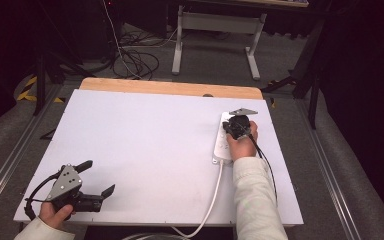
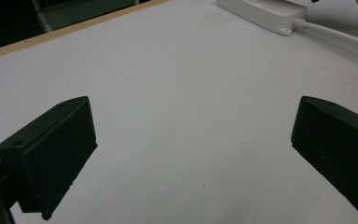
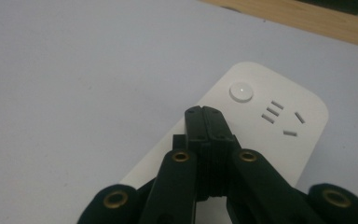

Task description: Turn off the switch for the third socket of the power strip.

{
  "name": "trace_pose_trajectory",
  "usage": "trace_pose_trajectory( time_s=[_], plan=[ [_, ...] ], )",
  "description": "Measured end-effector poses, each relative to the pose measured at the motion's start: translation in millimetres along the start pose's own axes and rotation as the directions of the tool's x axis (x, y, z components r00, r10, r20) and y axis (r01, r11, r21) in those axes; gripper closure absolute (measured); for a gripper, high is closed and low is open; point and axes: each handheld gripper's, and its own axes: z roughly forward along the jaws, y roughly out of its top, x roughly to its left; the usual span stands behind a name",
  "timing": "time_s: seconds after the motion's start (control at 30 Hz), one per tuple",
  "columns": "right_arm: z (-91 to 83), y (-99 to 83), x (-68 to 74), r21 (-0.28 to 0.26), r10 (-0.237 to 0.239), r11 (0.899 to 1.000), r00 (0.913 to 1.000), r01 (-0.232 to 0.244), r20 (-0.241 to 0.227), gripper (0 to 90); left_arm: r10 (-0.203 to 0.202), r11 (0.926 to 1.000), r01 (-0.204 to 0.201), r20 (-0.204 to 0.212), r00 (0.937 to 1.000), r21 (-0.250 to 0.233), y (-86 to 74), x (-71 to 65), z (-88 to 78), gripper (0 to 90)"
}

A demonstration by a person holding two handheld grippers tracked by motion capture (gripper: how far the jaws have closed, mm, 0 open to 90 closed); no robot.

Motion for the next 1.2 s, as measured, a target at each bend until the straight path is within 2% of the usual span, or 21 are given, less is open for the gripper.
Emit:
trace_pose_trajectory(
  time_s=[0.13, 0.23, 0.27, 0.37, 0.43, 0.67, 0.83, 1.07, 1.2],
  plan=[
    [0.0, 1.0, -0.9, 0.005, 0.011, 1.0, 0.9999, -0.011, -0.008, 90.0, -0.002, 1.0, 0.002, 0.003, 1.0, -0.001, 0.1, -0.1, -0.2, 0.3],
    [-3.8, 5.1, 0.6, 0.016, -0.012, 1.0, 0.9999, 0.012, 0.002, 90.0, -0.006, 1.0, 0.006, 0.003, 1.0, -0.002, 0.3, 0.6, 0.2, 0.4],
    [-5.5, 5.7, 0.6, 0.006, -0.002, 1.0, 1.0, 0.002, -0.008, 90.0, -0.008, 1.0, 0.008, 0.004, 1.0, -0.002, 0.3, 0.8, 0.6, 0.4],
    [-16.7, 11.1, 2.4, -0.084, 0.025, 0.996, 0.9992, -0.027, -0.031, 90.0, -0.01, 1.0, 0.01, 0.005, 0.9999, -0.002, 0.5, 1.2, 1.1, 0.4],
    [-22.6, 15.7, 5.4, -0.107, 0.027, 0.994, 0.9985, -0.032, -0.047, 90.0, -0.008, 1.0, 0.008, 0.005, 1.0, -0.003, 0.6, 0.8, 1.0, 0.3],
    [-35.8, 22.0, 11.9, -0.129, -0.013, 0.992, 0.999, 0.007, -0.043, 90.0, -0.008, 1.0, 0.008, 0.005, 1.0, -0.004, 0.6, 0.1, 0.6, 0.4],
    [-46.4, 24.9, 9.9, -0.142, -0.003, 0.99, 0.9992, -0.003, -0.041, 90.0, -0.005, 1.0, 0.005, 0.006, 1.0, -0.007, 0.9, 0.5, 1.3, 0.3],
    [-52.0, 25.8, 10.4, -0.15, -0.019, 0.989, 0.9991, 0.013, -0.039, 90.0, -0.003, 1.0, 0.003, 0.006, 1.0, -0.002, 0.9, -0.1, 1.1, 0.3],
    [-54.1, 26.2, 10.3, -0.15, -0.021, 0.989, 0.9982, 0.013, -0.055, 90.0, -0.007, 1.0, 0.007, 0.007, 1.0, -0.004, 0.8, 0.1, 1.1, 0.3]
  ],
)
